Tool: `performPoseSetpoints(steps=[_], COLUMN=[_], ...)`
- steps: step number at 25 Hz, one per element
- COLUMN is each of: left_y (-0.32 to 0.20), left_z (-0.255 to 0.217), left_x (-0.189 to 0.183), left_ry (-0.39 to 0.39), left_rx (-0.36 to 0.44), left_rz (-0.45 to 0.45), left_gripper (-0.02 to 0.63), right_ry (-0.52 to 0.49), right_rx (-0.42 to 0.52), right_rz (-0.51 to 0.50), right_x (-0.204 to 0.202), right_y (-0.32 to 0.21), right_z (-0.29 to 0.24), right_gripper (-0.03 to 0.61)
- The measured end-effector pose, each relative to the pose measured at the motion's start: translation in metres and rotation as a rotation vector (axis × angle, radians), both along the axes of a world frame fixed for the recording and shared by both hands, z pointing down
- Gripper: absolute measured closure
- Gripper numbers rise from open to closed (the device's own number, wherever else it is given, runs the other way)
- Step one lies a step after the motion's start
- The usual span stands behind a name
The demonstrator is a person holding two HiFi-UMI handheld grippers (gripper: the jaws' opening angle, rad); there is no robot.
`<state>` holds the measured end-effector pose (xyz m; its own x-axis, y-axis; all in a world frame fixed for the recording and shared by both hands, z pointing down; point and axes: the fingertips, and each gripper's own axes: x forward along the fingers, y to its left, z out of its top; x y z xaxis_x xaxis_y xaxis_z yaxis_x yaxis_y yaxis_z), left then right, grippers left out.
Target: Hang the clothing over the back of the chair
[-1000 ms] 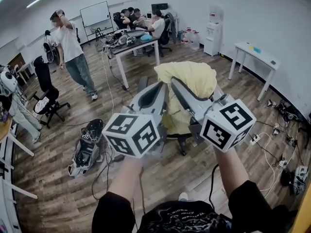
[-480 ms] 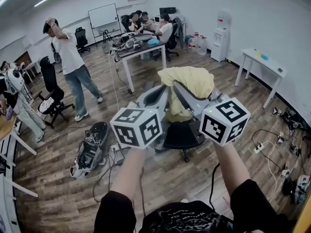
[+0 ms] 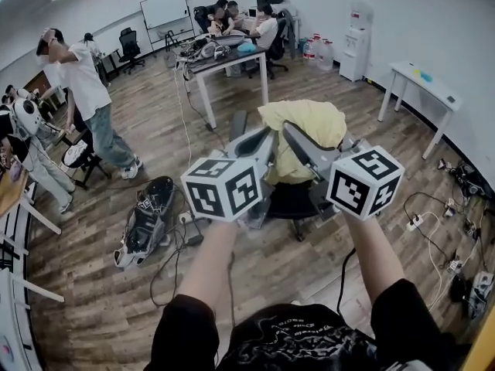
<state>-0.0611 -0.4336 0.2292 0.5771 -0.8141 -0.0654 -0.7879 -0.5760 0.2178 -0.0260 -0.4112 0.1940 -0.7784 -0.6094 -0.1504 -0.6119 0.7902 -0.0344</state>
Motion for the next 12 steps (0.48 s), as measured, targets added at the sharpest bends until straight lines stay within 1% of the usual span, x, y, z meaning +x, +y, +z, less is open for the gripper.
performPoseSetpoints(steps=[4,9,12], left_y=[0.011,0.033,0.046], left_z=[0.011,0.03,0.04], left_x=[0.001,-0.003,-0.006], left_ry=[0.002,0.029,0.028], left_rx=[-0.026,-0.04,-0.042], left_rz=[0.017,0.028,0.026], left_gripper=[0.603,0.603,0.603], right_ry=[-0.004,0.035,0.027], right_rx=[-0.033,-0.036,-0.052], right_rz=[-0.005,0.005,0.0], right_x=[0.001,-0.005,-0.007], right_y=[0.01,0.034,0.046], right_z=[0.01,0.028,0.039], right_gripper=[0.44,0.44,0.44])
